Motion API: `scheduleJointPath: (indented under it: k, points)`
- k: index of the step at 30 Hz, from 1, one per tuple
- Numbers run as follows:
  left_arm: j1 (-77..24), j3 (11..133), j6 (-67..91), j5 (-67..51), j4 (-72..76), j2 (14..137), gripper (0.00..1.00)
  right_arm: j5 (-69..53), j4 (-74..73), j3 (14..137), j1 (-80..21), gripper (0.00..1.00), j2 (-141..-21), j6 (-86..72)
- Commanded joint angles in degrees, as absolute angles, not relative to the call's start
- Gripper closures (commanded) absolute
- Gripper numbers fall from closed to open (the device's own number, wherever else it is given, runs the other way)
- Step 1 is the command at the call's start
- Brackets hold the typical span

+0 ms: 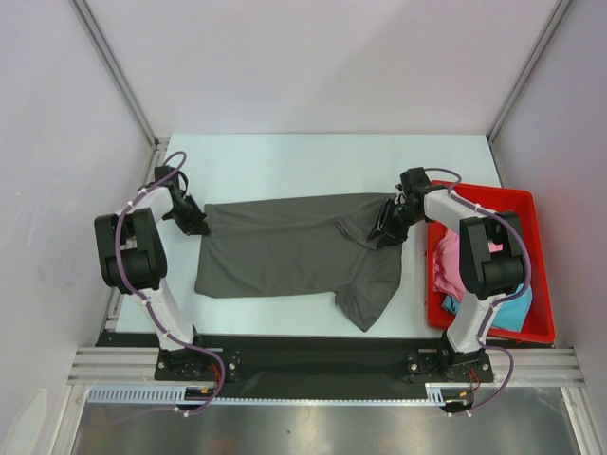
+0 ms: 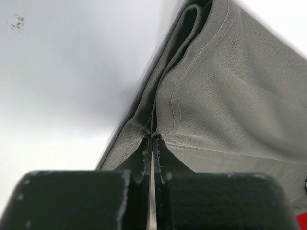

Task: Fold and stack the t-shirts
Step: Fold the tshirt

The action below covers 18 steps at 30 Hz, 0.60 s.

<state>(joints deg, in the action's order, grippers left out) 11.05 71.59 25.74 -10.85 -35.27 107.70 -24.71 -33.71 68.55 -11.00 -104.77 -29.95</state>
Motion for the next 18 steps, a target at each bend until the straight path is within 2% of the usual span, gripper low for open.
scheduleJointPath:
  k: [1, 10, 18]
  points:
    - [11.25, 72.68, 24.96, -11.16, -35.42, 106.08, 1.00, -24.08, -35.24, 68.20, -10.28, 0.57, -102.83, -30.15]
    - [11.25, 73.65, 24.52, -11.87, -36.39, 105.12, 1.00, -23.90, -33.77, 64.96, -9.58, 0.58, -99.85, -29.00]
    - [11.25, 73.65, 24.34, -11.95, -36.65, 104.85, 1.00, -29.52, -29.80, 66.80, -9.67, 0.61, -105.55, -31.20]
